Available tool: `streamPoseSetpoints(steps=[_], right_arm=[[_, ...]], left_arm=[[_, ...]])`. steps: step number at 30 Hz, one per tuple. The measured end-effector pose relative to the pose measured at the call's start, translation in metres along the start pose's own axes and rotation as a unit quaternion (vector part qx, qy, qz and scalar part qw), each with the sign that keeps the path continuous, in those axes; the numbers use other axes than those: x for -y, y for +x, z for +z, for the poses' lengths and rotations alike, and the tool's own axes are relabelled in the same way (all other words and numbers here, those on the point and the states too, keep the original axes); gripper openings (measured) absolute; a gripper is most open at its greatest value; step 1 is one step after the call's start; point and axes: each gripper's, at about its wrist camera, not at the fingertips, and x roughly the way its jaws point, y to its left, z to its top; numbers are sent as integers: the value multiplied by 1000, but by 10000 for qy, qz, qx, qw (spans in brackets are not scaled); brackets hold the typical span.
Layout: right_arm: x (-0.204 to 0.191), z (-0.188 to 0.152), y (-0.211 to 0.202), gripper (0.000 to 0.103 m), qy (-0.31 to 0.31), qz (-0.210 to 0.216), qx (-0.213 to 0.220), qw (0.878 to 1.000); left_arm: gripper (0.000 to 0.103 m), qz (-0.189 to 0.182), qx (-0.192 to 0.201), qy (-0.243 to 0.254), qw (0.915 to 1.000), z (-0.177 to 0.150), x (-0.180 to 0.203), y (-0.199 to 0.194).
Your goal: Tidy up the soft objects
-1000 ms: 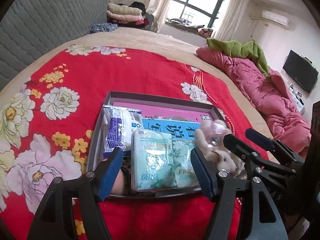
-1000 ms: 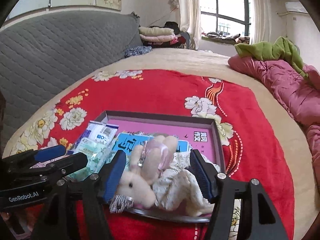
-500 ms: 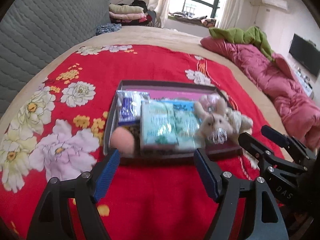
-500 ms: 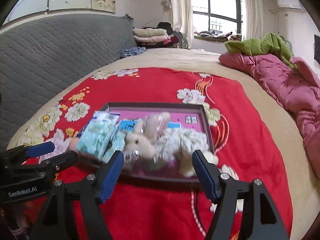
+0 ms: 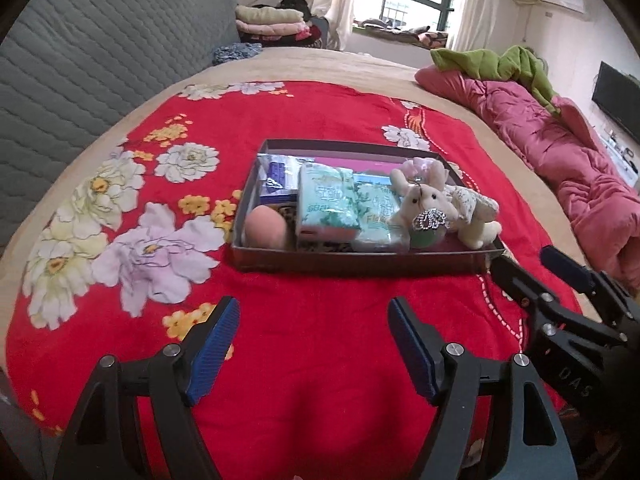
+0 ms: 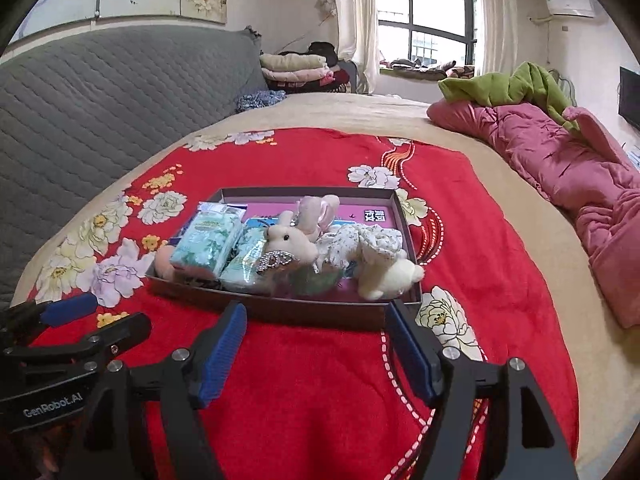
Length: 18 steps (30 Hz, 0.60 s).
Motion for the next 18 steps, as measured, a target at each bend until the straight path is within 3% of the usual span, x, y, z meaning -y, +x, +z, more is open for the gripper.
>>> streamPoseSetpoints(steps=[8,18], right_arm=[[2,-6,-20,71,119,-24,74,9999],[-1,-23,-20,71,208,6,-172,9996]], left_arm=[[77,-35,24,4,10000,-7,1,-12],[77,-48,-64,-103,9999,-16,-2,-13]])
